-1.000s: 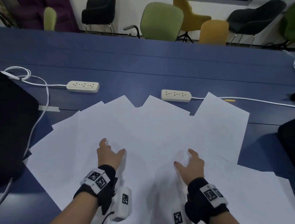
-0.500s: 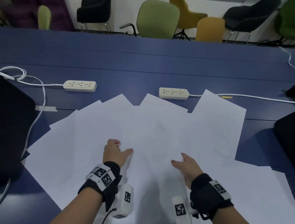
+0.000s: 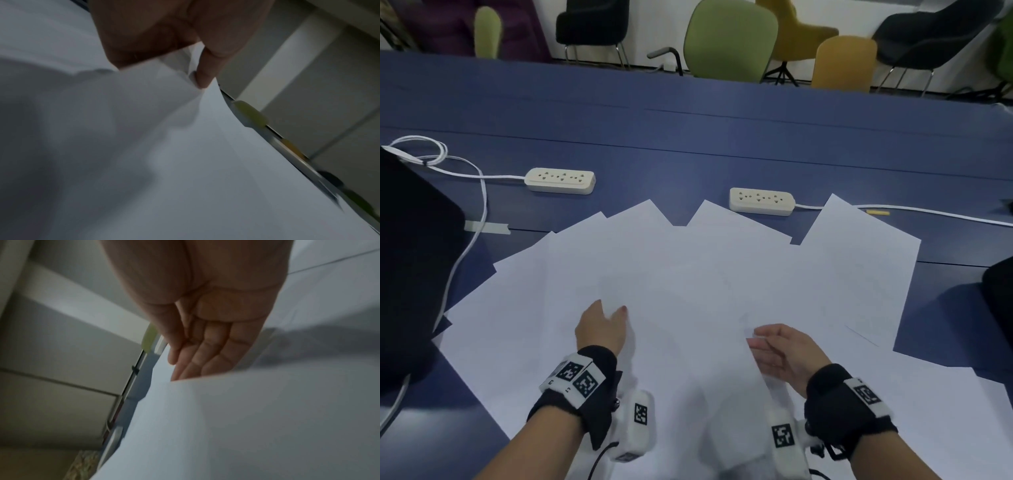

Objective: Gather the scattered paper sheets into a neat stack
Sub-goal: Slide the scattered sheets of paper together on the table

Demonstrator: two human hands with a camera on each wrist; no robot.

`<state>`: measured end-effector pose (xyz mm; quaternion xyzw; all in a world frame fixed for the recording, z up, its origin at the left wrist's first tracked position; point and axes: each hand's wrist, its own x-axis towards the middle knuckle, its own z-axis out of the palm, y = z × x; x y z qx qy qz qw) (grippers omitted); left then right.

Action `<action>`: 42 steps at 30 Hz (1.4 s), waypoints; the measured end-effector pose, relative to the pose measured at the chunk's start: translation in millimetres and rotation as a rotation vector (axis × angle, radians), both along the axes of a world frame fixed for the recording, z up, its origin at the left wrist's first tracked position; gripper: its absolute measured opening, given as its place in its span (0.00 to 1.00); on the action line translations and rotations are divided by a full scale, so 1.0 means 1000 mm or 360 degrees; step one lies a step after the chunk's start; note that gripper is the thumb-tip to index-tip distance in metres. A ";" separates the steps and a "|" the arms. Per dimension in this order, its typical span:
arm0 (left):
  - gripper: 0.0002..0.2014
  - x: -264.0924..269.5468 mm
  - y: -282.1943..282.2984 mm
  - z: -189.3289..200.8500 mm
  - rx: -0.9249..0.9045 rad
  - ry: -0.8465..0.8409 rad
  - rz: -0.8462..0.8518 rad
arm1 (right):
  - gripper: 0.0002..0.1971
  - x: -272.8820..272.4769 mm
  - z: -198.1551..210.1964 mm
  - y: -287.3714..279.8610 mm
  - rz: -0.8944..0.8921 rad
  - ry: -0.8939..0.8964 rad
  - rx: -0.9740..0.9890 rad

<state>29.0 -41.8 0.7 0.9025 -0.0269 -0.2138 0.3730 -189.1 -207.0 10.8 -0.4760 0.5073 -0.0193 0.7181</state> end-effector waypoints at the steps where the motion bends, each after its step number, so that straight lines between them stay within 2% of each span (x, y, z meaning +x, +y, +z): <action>1: 0.17 0.005 0.002 -0.001 0.0029 -0.0005 0.0057 | 0.09 0.001 -0.001 0.003 0.0000 0.0001 -0.0021; 4: 0.18 0.013 0.005 -0.007 0.0252 0.0017 0.0028 | 0.04 0.013 0.000 0.007 -0.0150 0.0073 -0.0089; 6: 0.18 0.014 0.004 -0.008 0.0302 0.0043 -0.0012 | 0.08 0.024 -0.006 0.000 -0.0160 0.0192 -0.0384; 8: 0.16 0.014 0.006 -0.008 0.0174 0.0095 0.0003 | 0.12 0.037 -0.012 -0.010 0.0126 0.0425 -0.0881; 10: 0.15 0.016 0.013 -0.009 0.0089 0.0127 0.0034 | 0.13 0.055 -0.010 -0.019 0.0361 0.0529 -0.1141; 17: 0.15 0.028 0.038 -0.010 0.0018 0.0193 0.0236 | 0.20 0.116 -0.004 -0.026 0.0838 0.0760 -0.1305; 21: 0.15 0.028 0.040 -0.013 -0.0022 0.0237 0.0302 | 0.10 0.122 -0.007 -0.017 0.1006 0.0765 -0.1190; 23: 0.14 0.026 0.038 -0.012 -0.0042 0.0239 0.0290 | 0.14 0.117 -0.009 -0.009 0.1147 0.0742 -0.1172; 26: 0.13 0.022 0.033 -0.009 -0.0077 0.0202 0.0227 | 0.08 0.110 -0.010 0.004 0.1022 0.0647 -0.1316; 28: 0.09 0.018 0.029 -0.007 -0.0091 0.0184 0.0220 | 0.17 0.110 -0.008 0.004 0.0832 0.0709 -0.1464; 29: 0.07 0.017 0.028 -0.006 -0.0098 0.0182 0.0228 | 0.19 0.112 -0.006 0.001 0.0822 0.0768 -0.1467; 30: 0.06 0.018 0.028 -0.005 -0.0097 0.0180 0.0237 | 0.20 0.114 -0.004 -0.001 0.0869 0.0811 -0.1432; 32: 0.11 0.021 0.028 -0.005 -0.0077 0.0180 0.0239 | 0.21 0.118 -0.001 -0.004 0.0967 0.0847 -0.1275; 36: 0.26 0.021 0.028 0.000 -0.0063 0.0269 0.0236 | 0.23 0.115 0.001 0.006 0.0966 0.0670 -0.0917; 38: 0.32 0.017 0.027 0.000 -0.0099 0.0286 0.0230 | 0.14 0.108 -0.002 0.013 0.1029 0.0563 -0.0889; 39: 0.32 0.016 0.028 -0.002 -0.0125 0.0286 0.0232 | 0.12 0.103 -0.001 0.016 0.0980 0.0460 -0.0890; 41: 0.28 0.014 0.031 -0.005 -0.0179 0.0291 0.0243 | 0.18 0.089 0.001 0.018 0.0776 0.0261 -0.0770; 42: 0.25 0.013 0.033 -0.006 -0.0192 0.0298 0.0226 | 0.17 0.081 0.000 0.018 0.0684 0.0193 -0.0708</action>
